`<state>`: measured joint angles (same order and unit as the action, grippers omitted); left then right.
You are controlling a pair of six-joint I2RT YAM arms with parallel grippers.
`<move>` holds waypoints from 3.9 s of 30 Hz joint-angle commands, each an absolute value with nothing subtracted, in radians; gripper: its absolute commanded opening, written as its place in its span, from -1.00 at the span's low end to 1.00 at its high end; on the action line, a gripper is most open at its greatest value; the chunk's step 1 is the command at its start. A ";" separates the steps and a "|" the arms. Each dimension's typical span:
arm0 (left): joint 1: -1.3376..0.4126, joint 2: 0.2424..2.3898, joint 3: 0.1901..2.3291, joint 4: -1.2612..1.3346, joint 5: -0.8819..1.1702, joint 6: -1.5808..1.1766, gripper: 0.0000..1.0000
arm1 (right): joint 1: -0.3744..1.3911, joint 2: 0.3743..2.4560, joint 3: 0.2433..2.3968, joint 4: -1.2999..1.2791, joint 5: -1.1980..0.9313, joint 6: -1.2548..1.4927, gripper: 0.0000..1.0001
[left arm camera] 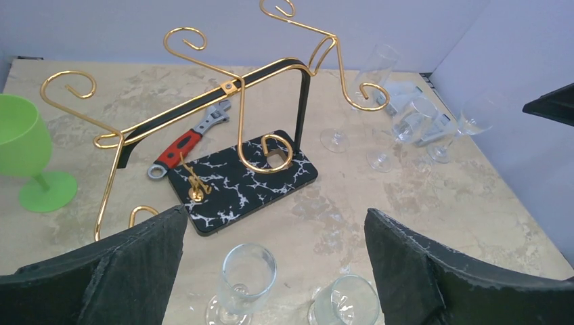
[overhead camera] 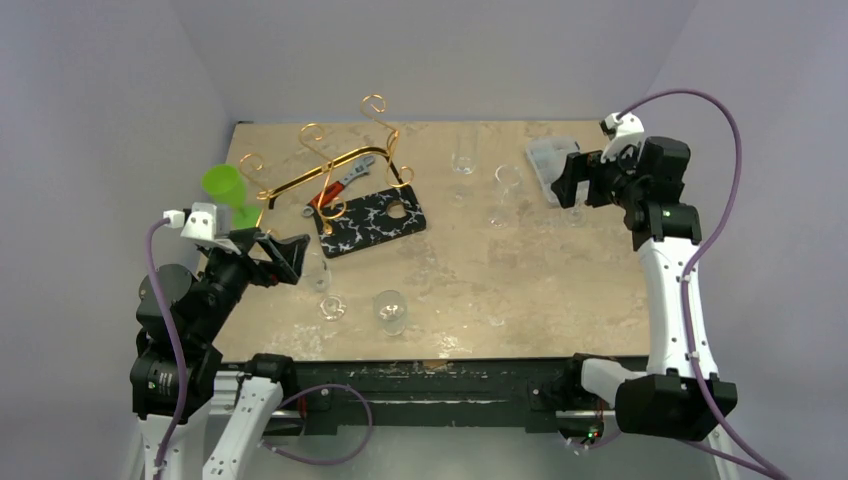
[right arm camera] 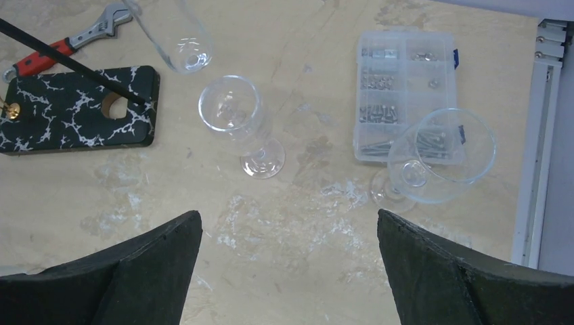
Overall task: Place the wine glass upside down on the wine glass rack
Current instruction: Pick up the wine glass at the center of the board.
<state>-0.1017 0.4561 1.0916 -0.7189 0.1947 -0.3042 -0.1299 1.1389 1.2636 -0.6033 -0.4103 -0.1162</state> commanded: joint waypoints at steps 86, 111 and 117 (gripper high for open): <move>-0.112 0.420 0.992 -0.693 0.217 -0.262 1.00 | -0.145 1.754 1.791 -0.910 -0.198 -0.388 -0.17; -0.112 0.409 1.000 -0.709 0.251 -0.286 1.00 | -0.149 1.761 1.728 -0.908 -0.223 -0.383 -1.00; -0.112 0.407 0.997 -0.705 0.278 -0.303 1.00 | -0.154 1.690 1.679 -0.906 -0.251 -0.388 -1.00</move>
<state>-0.1062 0.4133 0.9836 -0.7269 0.2424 -0.2794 -0.1455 1.7500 1.7206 -0.9035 -0.2375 -0.3824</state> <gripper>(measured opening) 0.998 0.023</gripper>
